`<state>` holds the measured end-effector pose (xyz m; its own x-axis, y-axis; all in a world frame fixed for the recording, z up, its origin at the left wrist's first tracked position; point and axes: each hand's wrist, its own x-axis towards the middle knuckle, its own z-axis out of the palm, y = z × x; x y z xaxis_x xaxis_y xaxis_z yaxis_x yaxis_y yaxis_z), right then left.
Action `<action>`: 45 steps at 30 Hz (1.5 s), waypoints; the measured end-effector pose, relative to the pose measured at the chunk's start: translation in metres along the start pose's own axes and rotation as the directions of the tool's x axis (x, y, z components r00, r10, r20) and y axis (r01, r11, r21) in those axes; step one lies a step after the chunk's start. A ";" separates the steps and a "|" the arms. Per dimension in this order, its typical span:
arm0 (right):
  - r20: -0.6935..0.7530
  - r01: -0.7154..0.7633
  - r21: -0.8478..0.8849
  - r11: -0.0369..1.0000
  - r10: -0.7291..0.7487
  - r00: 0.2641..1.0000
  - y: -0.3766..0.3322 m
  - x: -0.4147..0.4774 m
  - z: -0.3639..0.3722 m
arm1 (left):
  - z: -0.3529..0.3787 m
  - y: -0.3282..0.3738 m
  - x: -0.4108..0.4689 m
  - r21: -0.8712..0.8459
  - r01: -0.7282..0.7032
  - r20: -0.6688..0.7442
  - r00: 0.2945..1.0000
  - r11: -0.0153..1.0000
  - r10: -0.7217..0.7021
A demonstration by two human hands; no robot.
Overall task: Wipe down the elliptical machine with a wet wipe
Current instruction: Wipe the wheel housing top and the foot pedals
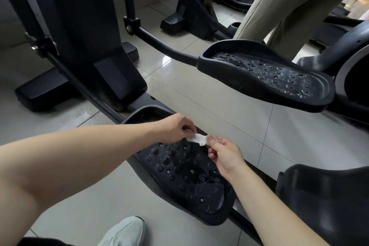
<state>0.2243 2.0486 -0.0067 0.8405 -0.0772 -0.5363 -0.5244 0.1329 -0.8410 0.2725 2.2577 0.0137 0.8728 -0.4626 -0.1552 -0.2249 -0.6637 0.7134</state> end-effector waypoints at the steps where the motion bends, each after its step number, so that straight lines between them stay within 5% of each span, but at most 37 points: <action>1: -0.001 0.005 0.010 1.000 -0.005 1.000 -0.002 -0.001 0.002 | 0.000 -0.002 0.000 -0.012 0.016 0.014 1.000 1.000 -0.016; 11: 0.046 0.008 -0.054 0.998 -0.005 0.999 -0.011 0.002 0.020 | -0.006 0.004 -0.004 0.054 -0.111 0.034 0.993 0.992 0.110; 22: 0.079 -0.014 -0.072 0.997 0.020 0.997 -0.009 -0.001 0.006 | -0.008 -0.001 -0.006 -0.036 0.042 -0.027 0.999 0.998 -0.043; 27: 0.053 -0.020 -0.019 1.000 0.021 0.998 -0.008 0.001 0.010 | -0.002 0.006 -0.006 -0.042 0.013 0.064 0.998 0.999 -0.011; 35: 0.122 -0.022 0.057 0.998 0.015 0.992 -0.011 0.001 0.013 | -0.001 0.004 -0.005 0.008 0.011 0.020 1.000 1.000 -0.011; 45: 0.152 -0.037 -0.056 0.998 0.045 0.987 -0.015 -0.001 0.021 | -0.003 0.004 -0.001 -0.461 0.264 -0.058 0.944 0.847 -0.325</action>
<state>0.2342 2.0673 0.0083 0.8271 0.0802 -0.5563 -0.5617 0.0797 -0.8235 0.2715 2.2572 0.0188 0.9222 -0.1865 -0.3387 0.2392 -0.4133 0.8786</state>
